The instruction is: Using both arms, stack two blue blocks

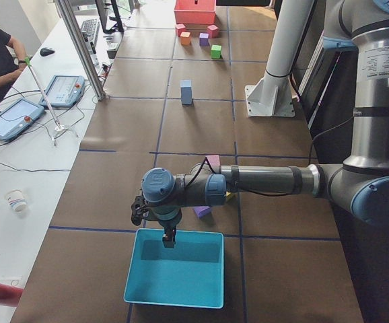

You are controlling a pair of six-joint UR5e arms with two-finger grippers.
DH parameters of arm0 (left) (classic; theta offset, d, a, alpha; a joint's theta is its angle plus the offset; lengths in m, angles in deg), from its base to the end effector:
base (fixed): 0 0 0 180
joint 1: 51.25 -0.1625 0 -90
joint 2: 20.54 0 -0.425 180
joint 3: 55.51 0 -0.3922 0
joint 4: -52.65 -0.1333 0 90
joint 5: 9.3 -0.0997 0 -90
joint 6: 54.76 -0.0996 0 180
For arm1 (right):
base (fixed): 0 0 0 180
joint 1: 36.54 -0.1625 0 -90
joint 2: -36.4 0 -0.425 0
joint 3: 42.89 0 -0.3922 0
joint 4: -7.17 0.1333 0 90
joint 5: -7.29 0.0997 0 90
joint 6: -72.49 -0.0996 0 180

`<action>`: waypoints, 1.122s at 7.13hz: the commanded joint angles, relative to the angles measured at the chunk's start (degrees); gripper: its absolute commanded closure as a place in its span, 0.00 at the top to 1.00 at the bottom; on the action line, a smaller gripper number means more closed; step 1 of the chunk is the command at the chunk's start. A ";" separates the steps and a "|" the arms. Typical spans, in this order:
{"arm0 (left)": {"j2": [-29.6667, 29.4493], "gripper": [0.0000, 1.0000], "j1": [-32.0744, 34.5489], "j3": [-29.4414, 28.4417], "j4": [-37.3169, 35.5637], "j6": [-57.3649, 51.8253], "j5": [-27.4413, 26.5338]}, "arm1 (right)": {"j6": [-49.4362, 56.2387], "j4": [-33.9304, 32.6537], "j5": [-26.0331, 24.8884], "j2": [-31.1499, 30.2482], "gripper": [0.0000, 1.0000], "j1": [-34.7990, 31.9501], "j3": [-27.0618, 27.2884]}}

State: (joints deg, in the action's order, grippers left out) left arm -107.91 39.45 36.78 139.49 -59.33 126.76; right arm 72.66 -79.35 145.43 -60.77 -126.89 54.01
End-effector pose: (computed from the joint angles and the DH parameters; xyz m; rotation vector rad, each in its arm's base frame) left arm -0.0673 -0.4672 0.6645 -0.0208 0.8055 0.0393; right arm 0.0618 -0.4420 0.6468 0.0565 -0.8397 -0.0206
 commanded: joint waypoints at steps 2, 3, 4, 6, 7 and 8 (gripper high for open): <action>0.00 1.00 0.00 0.00 0.00 -0.09 0.00 | 0.00 0.03 0.03 0.05 1.00 -0.08 -0.13; 0.00 1.00 0.00 -0.09 0.00 -0.09 0.00 | 0.00 0.12 0.03 0.05 1.00 -0.17 -0.04; 0.00 1.00 0.00 -0.09 0.00 -0.09 0.00 | 0.00 0.12 0.03 0.05 1.00 -0.17 -0.04; 0.00 1.00 0.00 -0.09 0.00 -0.09 0.00 | 0.00 0.12 0.03 0.66 1.00 -0.61 -0.04; 0.00 1.00 0.00 -0.09 0.00 -0.09 0.00 | 0.00 0.12 0.03 0.67 1.00 -0.70 0.04; 0.00 1.00 0.00 -0.09 0.00 -0.09 0.00 | 0.00 0.20 -0.06 0.84 1.00 -0.70 0.04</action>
State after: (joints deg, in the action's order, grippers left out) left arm -107.91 39.45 36.69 139.49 -59.42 126.76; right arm 72.67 -79.21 145.44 -60.13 -127.51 54.02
